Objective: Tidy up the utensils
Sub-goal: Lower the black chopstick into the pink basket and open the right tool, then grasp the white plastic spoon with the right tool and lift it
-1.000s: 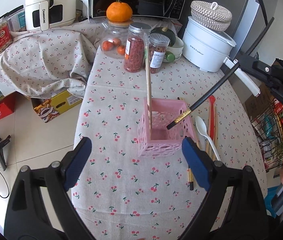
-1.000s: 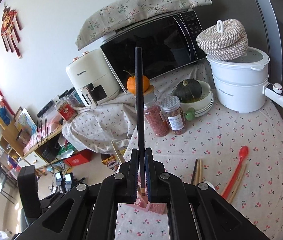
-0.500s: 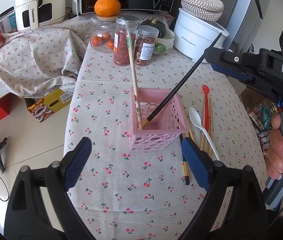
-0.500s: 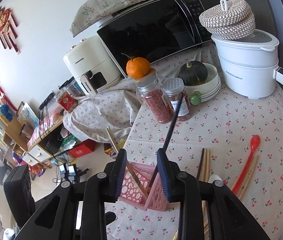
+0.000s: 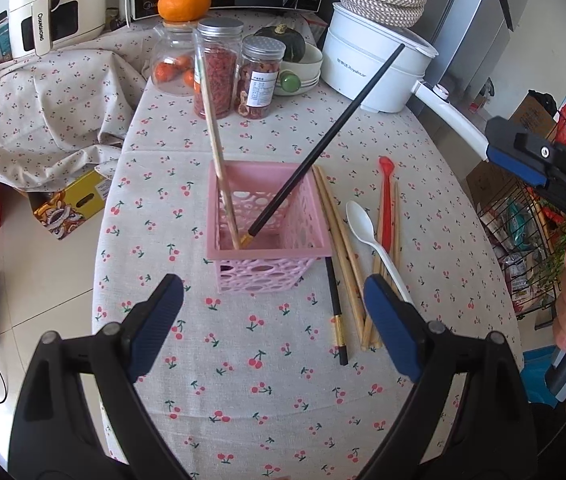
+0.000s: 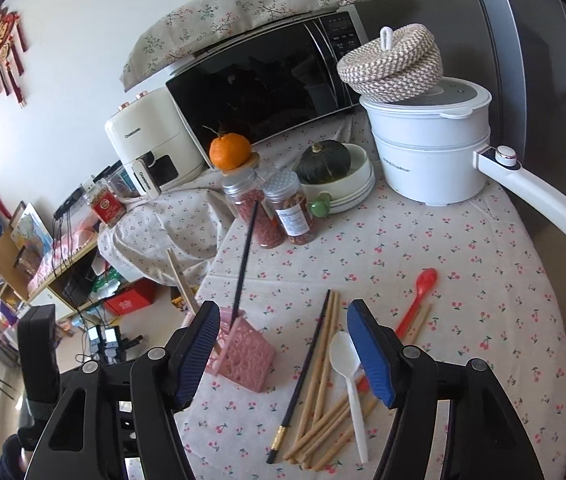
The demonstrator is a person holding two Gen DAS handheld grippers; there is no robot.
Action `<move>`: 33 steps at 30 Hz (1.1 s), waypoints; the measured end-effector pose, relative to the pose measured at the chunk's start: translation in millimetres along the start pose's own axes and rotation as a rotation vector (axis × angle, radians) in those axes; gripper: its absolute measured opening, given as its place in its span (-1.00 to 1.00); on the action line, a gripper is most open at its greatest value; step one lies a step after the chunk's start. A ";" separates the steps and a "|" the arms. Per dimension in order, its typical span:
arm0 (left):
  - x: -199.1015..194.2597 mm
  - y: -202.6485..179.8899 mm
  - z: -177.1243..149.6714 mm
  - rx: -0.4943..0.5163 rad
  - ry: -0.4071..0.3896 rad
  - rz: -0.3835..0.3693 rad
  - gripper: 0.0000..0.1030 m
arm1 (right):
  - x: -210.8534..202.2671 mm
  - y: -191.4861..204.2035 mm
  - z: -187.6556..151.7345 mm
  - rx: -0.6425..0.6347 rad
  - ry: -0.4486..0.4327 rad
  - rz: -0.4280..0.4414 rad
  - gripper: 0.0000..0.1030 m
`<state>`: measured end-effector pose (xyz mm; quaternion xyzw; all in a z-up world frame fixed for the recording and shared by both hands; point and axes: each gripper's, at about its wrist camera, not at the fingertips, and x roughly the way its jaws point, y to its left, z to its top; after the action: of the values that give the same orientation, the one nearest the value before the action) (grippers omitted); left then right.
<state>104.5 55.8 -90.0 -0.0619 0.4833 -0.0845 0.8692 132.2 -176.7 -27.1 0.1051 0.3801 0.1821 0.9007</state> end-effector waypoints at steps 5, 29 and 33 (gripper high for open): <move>6.6 -11.1 -2.4 0.013 0.020 -0.004 0.78 | 16.0 -26.3 -13.1 0.016 0.103 -0.106 0.31; 25.2 -18.5 -5.7 0.076 0.117 0.001 0.78 | 160.2 -25.6 -42.1 -0.117 0.444 -0.157 -0.04; 25.1 -19.5 -6.7 0.082 0.119 0.000 0.78 | 171.7 -30.5 -47.6 -0.124 0.464 -0.167 -0.21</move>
<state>110.1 31.4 -110.6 -0.0212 0.5304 -0.1079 0.8406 216.0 -132.0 -180.9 -0.0269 0.5720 0.1492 0.8061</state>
